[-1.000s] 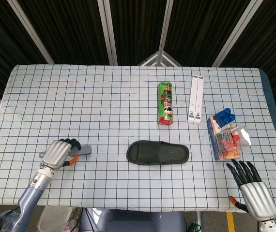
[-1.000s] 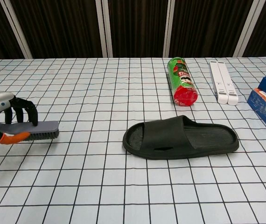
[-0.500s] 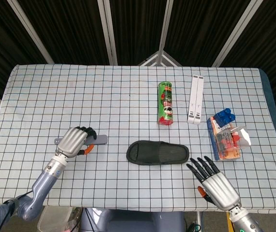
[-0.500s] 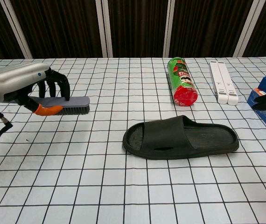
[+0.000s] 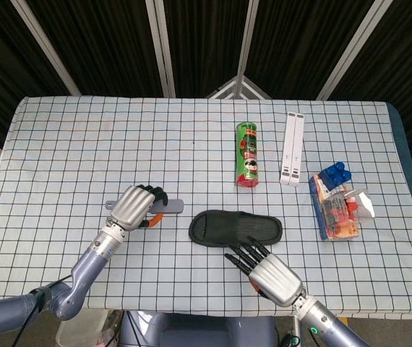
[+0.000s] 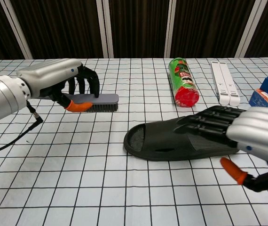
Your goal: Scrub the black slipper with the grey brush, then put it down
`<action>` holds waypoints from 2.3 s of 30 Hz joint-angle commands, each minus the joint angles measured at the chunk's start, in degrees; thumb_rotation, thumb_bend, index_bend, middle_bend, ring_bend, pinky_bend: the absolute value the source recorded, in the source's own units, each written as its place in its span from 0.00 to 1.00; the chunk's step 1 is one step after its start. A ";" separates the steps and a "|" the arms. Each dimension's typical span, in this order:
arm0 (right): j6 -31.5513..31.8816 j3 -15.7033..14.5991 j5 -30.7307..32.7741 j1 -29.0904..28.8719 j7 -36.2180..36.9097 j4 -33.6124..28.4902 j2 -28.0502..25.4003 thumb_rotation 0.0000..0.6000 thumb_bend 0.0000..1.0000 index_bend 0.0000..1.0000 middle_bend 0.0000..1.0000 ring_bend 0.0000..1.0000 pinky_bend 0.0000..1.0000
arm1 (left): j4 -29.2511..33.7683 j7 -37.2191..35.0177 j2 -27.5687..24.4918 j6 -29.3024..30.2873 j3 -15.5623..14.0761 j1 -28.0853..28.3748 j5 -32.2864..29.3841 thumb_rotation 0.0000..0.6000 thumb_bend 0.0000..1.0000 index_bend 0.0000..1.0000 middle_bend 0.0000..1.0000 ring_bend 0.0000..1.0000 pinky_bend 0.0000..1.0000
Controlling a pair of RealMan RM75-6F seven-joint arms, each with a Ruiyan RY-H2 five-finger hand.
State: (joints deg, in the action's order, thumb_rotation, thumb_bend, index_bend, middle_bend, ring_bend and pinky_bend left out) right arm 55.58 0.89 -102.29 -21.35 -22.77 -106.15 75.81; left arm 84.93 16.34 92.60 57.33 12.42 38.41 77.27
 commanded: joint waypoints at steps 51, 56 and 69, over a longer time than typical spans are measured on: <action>-4.47 -1.18 12.14 -9.92 1.20 12.85 9.49 1.00 0.78 0.00 0.00 0.00 0.01 | -21.07 -19.10 18.47 -6.68 0.89 14.70 2.01 1.00 0.75 0.46 0.60 0.51 0.50; -4.15 -1.59 12.10 -10.13 1.46 12.90 9.36 1.00 0.78 0.00 0.00 0.00 0.01 | -22.36 -22.34 17.84 -6.98 0.28 14.63 2.59 1.00 0.75 0.45 0.60 0.51 0.50; -3.37 -2.64 11.75 -10.49 2.33 13.78 10.30 1.00 0.78 0.00 0.00 0.00 0.01 | -12.08 -12.65 8.15 -11.21 -0.50 12.17 -5.24 1.00 0.75 0.45 0.60 0.51 0.50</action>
State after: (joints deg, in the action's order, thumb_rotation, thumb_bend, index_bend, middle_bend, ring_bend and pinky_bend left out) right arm 52.19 -1.71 -90.53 -31.82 -20.47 -92.40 86.07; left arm 70.74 2.10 102.54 46.30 11.88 51.28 73.58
